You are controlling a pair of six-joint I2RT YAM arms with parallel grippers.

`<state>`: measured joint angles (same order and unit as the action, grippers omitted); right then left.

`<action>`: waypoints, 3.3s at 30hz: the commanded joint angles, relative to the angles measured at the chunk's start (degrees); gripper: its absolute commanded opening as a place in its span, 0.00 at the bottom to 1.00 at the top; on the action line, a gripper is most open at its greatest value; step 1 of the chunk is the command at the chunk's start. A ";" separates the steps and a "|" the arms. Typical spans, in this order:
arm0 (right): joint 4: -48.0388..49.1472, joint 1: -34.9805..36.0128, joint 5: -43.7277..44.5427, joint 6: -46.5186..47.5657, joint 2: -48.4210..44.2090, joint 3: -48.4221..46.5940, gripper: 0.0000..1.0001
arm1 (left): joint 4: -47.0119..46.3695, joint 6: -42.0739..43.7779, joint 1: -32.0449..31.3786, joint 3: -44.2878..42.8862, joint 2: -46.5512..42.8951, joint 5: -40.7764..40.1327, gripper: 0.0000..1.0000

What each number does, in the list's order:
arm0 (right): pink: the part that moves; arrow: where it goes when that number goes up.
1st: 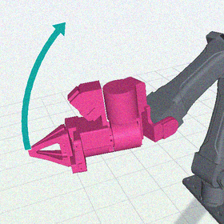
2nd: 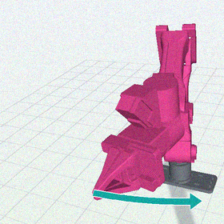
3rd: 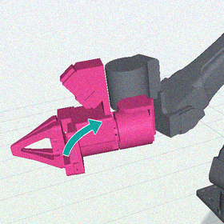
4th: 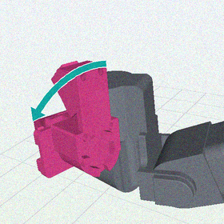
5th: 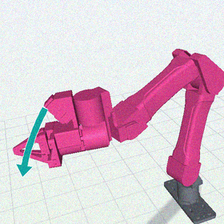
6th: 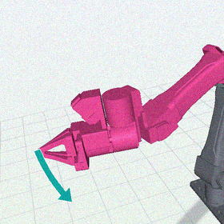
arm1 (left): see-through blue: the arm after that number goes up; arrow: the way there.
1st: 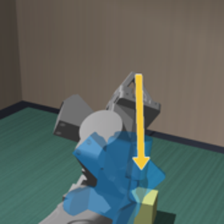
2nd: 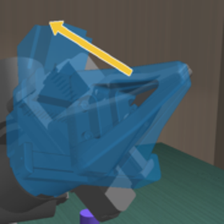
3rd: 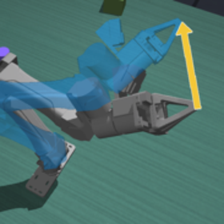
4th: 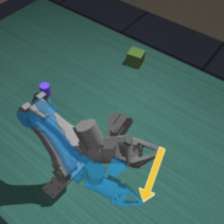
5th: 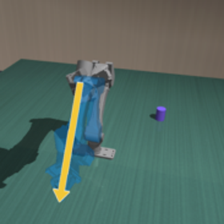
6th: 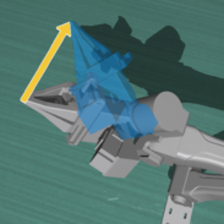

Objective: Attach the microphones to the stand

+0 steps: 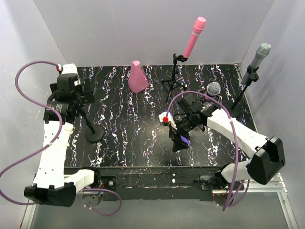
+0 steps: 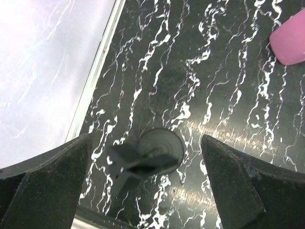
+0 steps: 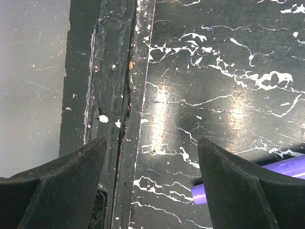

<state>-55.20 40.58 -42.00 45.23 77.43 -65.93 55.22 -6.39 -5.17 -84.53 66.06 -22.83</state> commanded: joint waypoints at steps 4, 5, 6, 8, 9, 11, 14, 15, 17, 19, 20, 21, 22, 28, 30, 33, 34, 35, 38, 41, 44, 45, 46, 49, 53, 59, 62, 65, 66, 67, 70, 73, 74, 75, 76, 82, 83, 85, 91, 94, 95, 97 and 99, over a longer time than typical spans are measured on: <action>0.18 0.29 -3.97 -0.41 2.37 -1.39 0.85 | -0.82 1.38 -0.02 5.17 -5.69 -0.21 0.97; -0.17 0.29 -4.23 -0.41 2.72 -1.65 0.85 | -0.21 2.08 0.07 5.25 -4.90 1.02 0.94; -0.17 0.29 -4.32 -0.41 2.90 -1.74 0.85 | 0.32 2.09 0.07 5.34 -4.54 1.38 0.93; -0.43 0.29 -4.50 -0.41 3.08 -1.92 0.85 | 0.59 2.61 0.07 6.39 -4.01 1.47 0.90; -0.44 0.29 -4.50 -0.41 3.17 -1.92 0.85 | 0.59 2.70 0.07 6.83 -3.84 1.56 0.89; -0.61 0.29 -4.58 -0.41 3.34 -2.01 0.85 | 0.50 2.88 -0.02 7.28 -3.40 1.12 0.84; -0.79 0.29 -4.85 -0.50 3.52 -1.92 0.85 | 0.59 3.14 -0.02 7.01 -2.78 0.07 0.80; -0.70 0.29 -4.76 -0.50 3.52 -1.92 0.85 | 0.68 3.32 -0.02 7.01 -2.61 -0.11 0.78; -0.87 0.29 -4.67 -0.50 3.69 -2.10 0.85 | 1.20 3.40 -0.02 6.75 -1.99 -0.20 0.75; -1.05 0.29 -4.76 -0.50 3.96 -2.36 0.85 | 1.64 3.67 -0.02 6.75 -1.29 0.24 0.71; -1.14 0.29 -4.67 -0.50 4.05 -2.36 0.85 | 1.90 3.67 -0.02 6.84 -1.11 0.59 0.70; -1.23 0.29 -4.58 -0.50 4.05 -2.45 0.85 | 1.99 3.67 -0.10 6.92 -1.11 0.33 0.69; -1.23 0.29 -4.58 -0.50 4.05 -2.53 0.85 | 2.26 3.76 -0.02 6.92 -1.02 0.07 0.68; -1.23 0.29 -4.58 -0.50 4.05 -2.36 0.86 | 3.49 4.46 -0.02 5.70 -0.15 -0.73 0.49; -1.23 0.29 -4.50 -0.41 3.96 -2.45 0.86 | 3.66 4.63 -0.02 4.99 0.21 -0.29 0.43; -1.40 0.29 -4.23 -0.41 3.87 -2.36 0.86 | 3.84 4.99 -0.02 3.33 0.65 1.90 0.33; -1.31 0.29 -4.15 -0.50 3.70 -2.36 0.86 | 3.84 5.16 -0.02 2.80 0.73 3.04 0.31; -1.31 0.29 -4.14 -0.41 3.61 -2.27 0.86 | 3.75 5.34 -0.02 2.18 0.82 4.19 0.29; -1.23 0.29 -3.88 -0.41 3.52 -2.10 0.86 | 2.97 5.95 -0.02 0.78 0.82 9.19 0.25; -1.31 0.29 -3.62 -0.50 3.52 -2.18 0.86 | 1.65 6.13 -0.10 0.16 1.08 15.34 0.22; -1.31 0.29 -3.53 -0.50 3.61 -2.10 0.86 | -0.11 6.13 -0.54 0.16 1.61 20.35 0.21; -1.31 0.29 -3.36 -0.50 3.61 -2.10 0.86 | -0.90 6.13 -0.98 0.24 1.96 21.59 0.21; -1.31 0.29 -3.27 -0.50 3.61 -2.10 0.86 | -1.69 5.78 -1.85 0.24 2.23 22.73 0.20; -1.31 0.29 -2.83 -0.58 3.52 -2.10 0.86 | -3.80 5.43 -8.42 0.25 3.80 22.05 0.20; -1.40 0.12 -2.47 -0.76 3.34 -1.83 0.86 | -6.35 5.69 -19.33 -0.54 8.19 16.60 0.20; -1.14 -0.23 -2.04 -0.85 2.82 -1.22 0.86 | -7.76 5.25 -30.50 -3.35 15.05 9.04 0.21; -0.53 -0.32 -1.69 -1.11 2.55 -0.60 0.87 | -8.46 5.51 -33.32 -4.67 16.46 6.40 0.21; 0.18 -0.32 -1.16 -1.64 2.38 -0.16 0.87 | -8.90 5.16 -33.94 -4.77 16.21 5.17 0.20; 0.44 -0.24 -1.16 -1.99 2.38 -0.08 0.87 | -8.99 4.99 -33.94 -4.50 15.68 4.99 0.20; 0.62 -0.32 -0.90 -2.16 2.46 -0.07 0.87 | -9.43 4.90 -33.94 -4.24 15.07 4.90 0.20; 1.06 -0.32 -0.45 -2.78 2.90 -0.25 0.87 | -10.31 4.64 -33.94 -3.36 13.22 4.37 0.20; 1.15 -0.32 -0.37 -3.22 3.52 -0.51 0.87 | -11.45 4.28 -33.94 -2.13 11.38 4.28 0.20; 1.15 -0.32 -0.28 -3.40 3.61 -0.60 0.87 | -11.80 4.11 -33.94 -1.95 11.02 4.55 0.20; 1.23 -0.32 -0.19 -3.48 3.69 -0.69 0.87 | -12.15 3.76 -34.03 -1.87 10.58 4.81 0.20; 1.32 -0.32 -0.02 -3.66 3.69 -0.69 0.87 | -12.68 3.50 -33.94 -1.69 10.32 5.07 0.20; 2.73 -0.32 1.39 -4.80 4.40 0.01 0.87 | -14.44 2.26 -33.94 -1.96 9.35 7.53 0.20; 2.99 -0.32 1.91 -5.24 4.48 0.10 0.87 | -14.61 2.18 -33.94 -1.87 9.52 7.71 0.20; 3.60 -0.32 2.88 -5.94 4.66 0.19 0.87 | -14.97 1.91 -33.94 -1.17 9.87 8.59 0.20; 7.20 -0.41 6.13 -9.45 4.93 1.33 0.87 | -16.28 0.33 -33.94 0.86 10.66 11.49 0.21; 11.68 -0.41 9.82 -13.93 4.31 2.82 0.88 | -16.64 -0.28 -33.94 1.21 10.67 11.58 0.24; 13.70 -0.41 11.22 -15.51 4.22 3.44 0.88 | -16.81 -0.46 -33.94 1.39 10.67 11.58 0.25; 17.83 -0.32 13.68 -19.20 3.96 4.66 0.88 | -16.99 -0.81 -33.94 1.21 10.75 11.41 0.33; 21.61 -0.32 15.88 -22.54 3.70 6.07 0.89 | -17.16 -1.34 -33.94 1.30 10.93 11.23 0.40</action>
<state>-43.16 40.47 -31.53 30.72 82.24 -61.73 39.90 -5.39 -39.00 -83.59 78.74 -12.84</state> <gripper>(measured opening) 0.884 0.389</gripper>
